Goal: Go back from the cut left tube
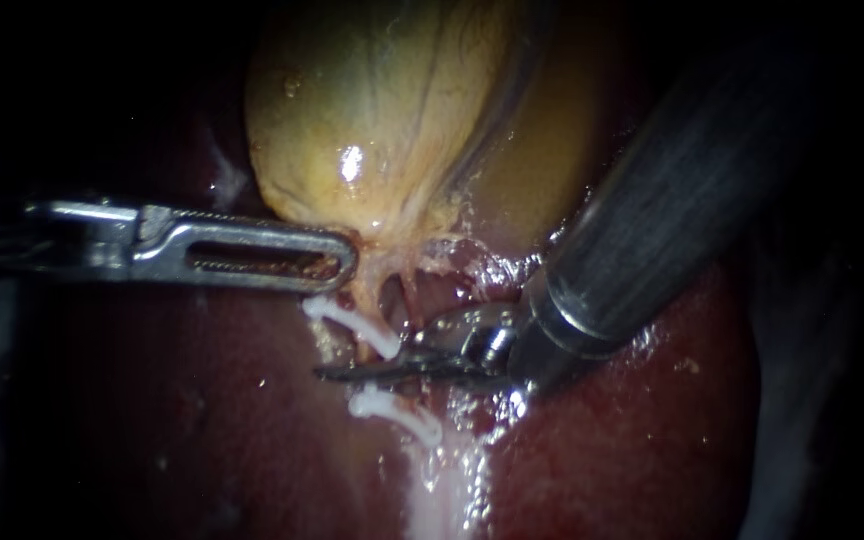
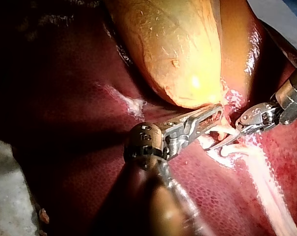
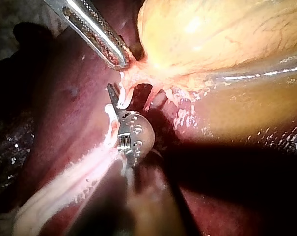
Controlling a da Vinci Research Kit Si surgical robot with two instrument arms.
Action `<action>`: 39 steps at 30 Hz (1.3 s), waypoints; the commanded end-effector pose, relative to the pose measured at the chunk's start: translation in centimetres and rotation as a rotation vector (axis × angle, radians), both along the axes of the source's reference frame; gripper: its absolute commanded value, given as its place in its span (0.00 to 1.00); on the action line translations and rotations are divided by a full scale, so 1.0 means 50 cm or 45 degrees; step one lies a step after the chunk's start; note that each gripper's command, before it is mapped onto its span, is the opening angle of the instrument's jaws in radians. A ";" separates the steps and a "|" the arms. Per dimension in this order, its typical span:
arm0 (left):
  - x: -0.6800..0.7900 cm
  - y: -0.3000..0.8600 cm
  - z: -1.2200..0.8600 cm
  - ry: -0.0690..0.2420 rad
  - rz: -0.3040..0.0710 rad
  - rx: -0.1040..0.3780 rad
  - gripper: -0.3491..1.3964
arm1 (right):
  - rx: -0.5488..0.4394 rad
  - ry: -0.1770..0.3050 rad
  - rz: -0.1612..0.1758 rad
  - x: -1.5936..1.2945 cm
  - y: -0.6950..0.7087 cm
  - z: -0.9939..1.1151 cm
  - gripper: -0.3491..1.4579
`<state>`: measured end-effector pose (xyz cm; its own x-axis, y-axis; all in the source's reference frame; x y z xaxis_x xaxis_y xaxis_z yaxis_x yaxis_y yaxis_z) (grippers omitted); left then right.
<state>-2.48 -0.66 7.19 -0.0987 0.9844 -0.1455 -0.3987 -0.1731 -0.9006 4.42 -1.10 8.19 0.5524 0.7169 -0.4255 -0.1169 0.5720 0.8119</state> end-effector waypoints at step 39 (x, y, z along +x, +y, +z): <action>0.0013 0.0003 0.0007 0.001 0.000 -0.003 0.00 | -0.247 0.100 0.029 -0.0155 0.0033 -0.0113 0.95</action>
